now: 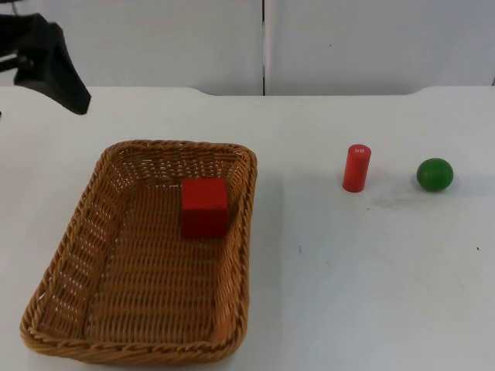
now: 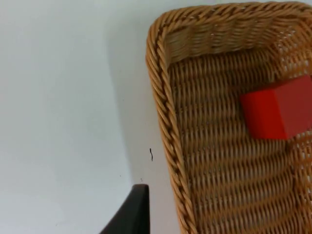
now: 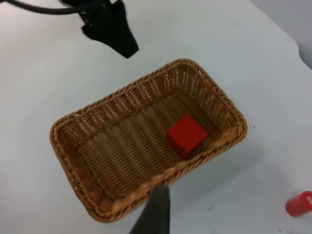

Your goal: Pick up the basket with the left hand and place the object to the left of the red cylinder into the basket with the right hand.

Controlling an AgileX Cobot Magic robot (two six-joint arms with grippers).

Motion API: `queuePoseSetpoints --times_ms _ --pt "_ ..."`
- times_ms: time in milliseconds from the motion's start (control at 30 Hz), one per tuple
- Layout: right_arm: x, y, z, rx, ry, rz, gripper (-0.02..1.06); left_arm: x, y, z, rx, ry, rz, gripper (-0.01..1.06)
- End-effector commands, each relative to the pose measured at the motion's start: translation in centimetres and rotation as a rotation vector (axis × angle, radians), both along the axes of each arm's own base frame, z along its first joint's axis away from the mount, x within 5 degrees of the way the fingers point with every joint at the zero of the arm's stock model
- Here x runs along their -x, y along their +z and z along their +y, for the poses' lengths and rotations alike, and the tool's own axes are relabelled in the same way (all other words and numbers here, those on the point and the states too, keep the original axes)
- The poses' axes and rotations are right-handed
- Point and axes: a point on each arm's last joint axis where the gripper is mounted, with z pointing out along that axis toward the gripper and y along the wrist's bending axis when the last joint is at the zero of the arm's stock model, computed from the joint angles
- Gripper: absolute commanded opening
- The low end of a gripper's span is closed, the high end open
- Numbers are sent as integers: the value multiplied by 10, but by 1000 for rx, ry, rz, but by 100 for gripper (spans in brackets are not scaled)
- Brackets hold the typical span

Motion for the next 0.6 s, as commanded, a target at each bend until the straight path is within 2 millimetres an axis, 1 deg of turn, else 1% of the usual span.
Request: queuePoseSetpoints --times_ms 0,100,133,233,300,333,433,467,500,567 --pt "0 4 -2 -29 -20 -11 78 10 7 0 -2 15 -35 105" --pt "-1 4 -1 -45 -34 -9 78 31 16 0 -5 26 -83 105" --pt "-1 4 -1 -45 -34 -9 78 31 16 0 -5 26 -83 105" --pt "-1 5 -1 -53 -39 -13 78 53 32 -3 26 32 -143 105" --pt "-2 5 -1 -54 -40 -14 78 56 35 -4 36 36 -154 105" --pt "-2 5 -1 -56 -42 -14 78 67 44 -5 53 35 -195 105" --pt "-2 5 -1 -57 -43 -13 78 88 59 -6 55 26 -272 105" --pt "-2 4 -1 -57 -43 -9 78 94 63 -7 60 25 -293 105" --pt "-2 4 -1 -57 -43 -9 78 94 63 -7 60 25 -293 105" --pt "-2 3 -1 -58 -48 -1 78 107 73 -8 62 20 -344 105"
